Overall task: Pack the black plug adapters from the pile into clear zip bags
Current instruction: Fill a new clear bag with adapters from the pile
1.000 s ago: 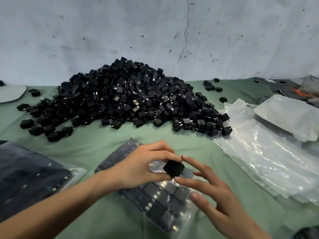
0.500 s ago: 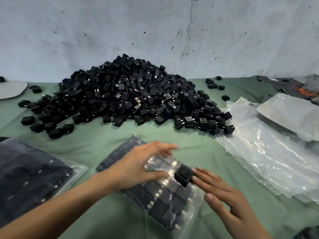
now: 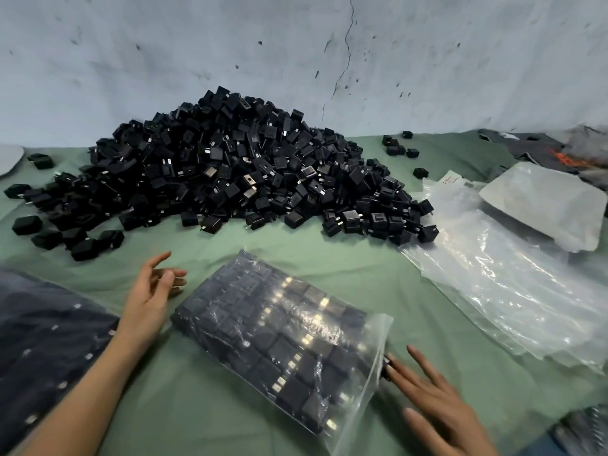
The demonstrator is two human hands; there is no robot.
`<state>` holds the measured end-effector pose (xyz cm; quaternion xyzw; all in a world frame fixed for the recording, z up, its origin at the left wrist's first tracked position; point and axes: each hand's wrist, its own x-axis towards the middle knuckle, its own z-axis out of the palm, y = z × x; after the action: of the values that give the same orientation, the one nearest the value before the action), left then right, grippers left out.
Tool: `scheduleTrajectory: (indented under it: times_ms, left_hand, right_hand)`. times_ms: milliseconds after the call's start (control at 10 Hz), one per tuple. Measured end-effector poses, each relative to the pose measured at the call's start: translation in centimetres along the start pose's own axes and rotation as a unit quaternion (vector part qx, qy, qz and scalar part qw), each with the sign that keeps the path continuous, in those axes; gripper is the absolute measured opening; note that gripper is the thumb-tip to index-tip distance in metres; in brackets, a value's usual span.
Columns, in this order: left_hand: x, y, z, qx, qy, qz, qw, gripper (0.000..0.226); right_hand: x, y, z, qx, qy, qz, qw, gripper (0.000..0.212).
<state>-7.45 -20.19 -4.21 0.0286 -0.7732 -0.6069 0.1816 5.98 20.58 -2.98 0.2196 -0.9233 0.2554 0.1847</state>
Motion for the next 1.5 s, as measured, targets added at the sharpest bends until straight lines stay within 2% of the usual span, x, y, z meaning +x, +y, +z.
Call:
scheduleTrajectory:
  times_ms: [200,300,400,500,600,700,800,900,1000,1100,1200,1300,1400,1500]
  left_hand:
    - [0.0,-0.4,-0.6,-0.049,0.038,-0.030,0.998,0.033]
    - [0.1,-0.7,-0.6,-0.044,0.033,-0.035,0.998,0.030]
    - [0.1,-0.8,-0.4,-0.034,0.026,-0.032,0.999,0.029]
    - [-0.1,-0.6,-0.3,-0.036,0.025,-0.029,0.999,0.030]
    - [-0.2,-0.3,-0.1,-0.038,0.019,-0.025,0.999,0.031]
    - [-0.2,-0.1,0.1,-0.047,0.022,-0.028,0.998,0.031]
    - [-0.2,0.0,0.1,-0.050,0.020,-0.031,0.998,0.032]
    - [-0.2,0.0,0.1,-0.051,0.024,-0.034,0.998,0.032]
    - [-0.4,0.3,0.0,-0.049,0.027,-0.031,0.998,0.031]
    - [-0.6,0.6,0.0,-0.045,0.011,-0.032,0.998,0.029]
    - [-0.8,0.6,-0.2,-0.027,-0.055,-0.046,0.997,0.036]
    - [-1.0,0.6,-0.3,-0.024,-0.147,-0.058,0.987,0.046]
    - [-0.7,0.7,0.0,-0.061,-0.210,-0.100,0.971,0.067]
    - [0.8,1.5,0.3,-0.036,-0.262,-0.128,0.956,0.056]
  right_hand:
    - [2.8,-2.5,0.8,-0.015,-0.089,0.010,0.996,0.057]
    - [3.6,-3.4,2.1,-0.048,-0.131,-0.026,0.990,0.055]
    - [4.9,-3.1,3.2,-0.022,-0.153,-0.013,0.988,0.063]
    - [6.4,-3.1,4.0,-0.054,-0.160,-0.025,0.985,0.055]
    - [7.9,-3.0,3.9,-0.123,-0.239,0.002,0.963,0.071]
    - [8.5,-2.7,4.8,-0.085,-0.259,-0.003,0.962,0.073]
    - [9.7,-3.3,5.4,-0.111,-0.257,-0.007,0.960,0.065]
    - [11.0,-4.1,5.9,-0.069,-0.228,-0.025,0.971,0.060]
    - [12.3,-4.7,6.4,-0.146,-0.253,-0.044,0.955,0.056]
    - [13.0,-3.9,7.5,-0.121,-0.259,-0.090,0.954,0.056]
    - [13.6,-3.7,7.4,-0.074,-0.264,-0.096,0.957,0.052]
    - [13.7,-3.8,6.9,-0.053,-0.275,-0.096,0.955,0.057]
    - [13.5,-3.6,7.3,-0.064,-0.295,-0.094,0.949,0.054]
    - [13.2,-3.6,7.7,-0.048,-0.290,-0.076,0.953,0.059]
